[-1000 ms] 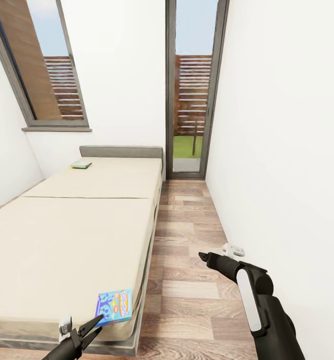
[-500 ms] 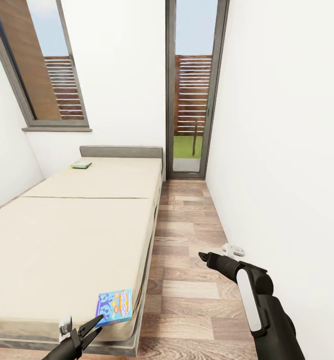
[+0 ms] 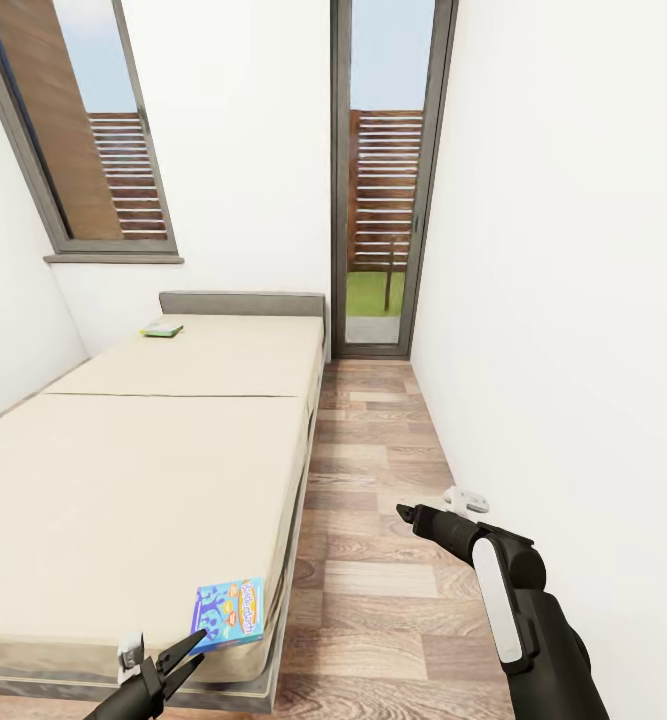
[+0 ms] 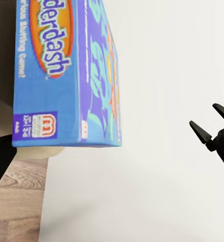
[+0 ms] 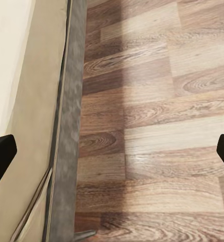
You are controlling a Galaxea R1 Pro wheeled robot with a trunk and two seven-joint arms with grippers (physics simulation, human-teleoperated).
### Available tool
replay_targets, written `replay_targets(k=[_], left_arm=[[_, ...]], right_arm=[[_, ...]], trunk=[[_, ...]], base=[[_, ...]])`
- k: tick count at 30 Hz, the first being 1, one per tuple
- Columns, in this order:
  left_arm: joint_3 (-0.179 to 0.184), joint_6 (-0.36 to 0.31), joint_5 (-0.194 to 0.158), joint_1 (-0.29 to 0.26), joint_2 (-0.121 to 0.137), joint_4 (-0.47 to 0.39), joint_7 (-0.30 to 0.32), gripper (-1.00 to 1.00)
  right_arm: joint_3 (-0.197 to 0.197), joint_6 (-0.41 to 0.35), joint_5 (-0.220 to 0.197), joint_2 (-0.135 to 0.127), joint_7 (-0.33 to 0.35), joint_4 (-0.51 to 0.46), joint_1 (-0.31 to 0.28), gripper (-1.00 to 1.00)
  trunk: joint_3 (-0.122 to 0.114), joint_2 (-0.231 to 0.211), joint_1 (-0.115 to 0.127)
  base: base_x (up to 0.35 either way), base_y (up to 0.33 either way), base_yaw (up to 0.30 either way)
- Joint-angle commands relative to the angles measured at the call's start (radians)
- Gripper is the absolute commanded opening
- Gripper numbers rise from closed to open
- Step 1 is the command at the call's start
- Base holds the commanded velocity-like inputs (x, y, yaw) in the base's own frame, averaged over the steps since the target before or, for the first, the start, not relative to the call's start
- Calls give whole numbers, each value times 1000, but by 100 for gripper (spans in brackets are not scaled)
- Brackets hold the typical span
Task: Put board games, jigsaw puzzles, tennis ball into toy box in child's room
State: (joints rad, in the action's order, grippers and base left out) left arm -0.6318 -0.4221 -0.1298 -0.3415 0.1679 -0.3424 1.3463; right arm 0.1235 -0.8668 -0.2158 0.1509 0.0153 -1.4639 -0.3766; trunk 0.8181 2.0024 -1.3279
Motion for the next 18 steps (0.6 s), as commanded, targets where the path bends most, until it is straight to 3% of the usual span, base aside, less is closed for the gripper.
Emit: replay_targets(k=[1, 18], left_arm=[[-2, -11, -1, -1, 0, 0, 3, 100], [-2, -11, -1, -1, 0, 0, 3, 100]], right_arm=[[2, -5, -2, 1, 2, -1, -1, 100], [2, -5, -2, 1, 2, -1, -1, 100]], trunk=[[1, 0, 0], [1, 0, 0]], base=[[0, 0, 0], [0, 0, 0]])
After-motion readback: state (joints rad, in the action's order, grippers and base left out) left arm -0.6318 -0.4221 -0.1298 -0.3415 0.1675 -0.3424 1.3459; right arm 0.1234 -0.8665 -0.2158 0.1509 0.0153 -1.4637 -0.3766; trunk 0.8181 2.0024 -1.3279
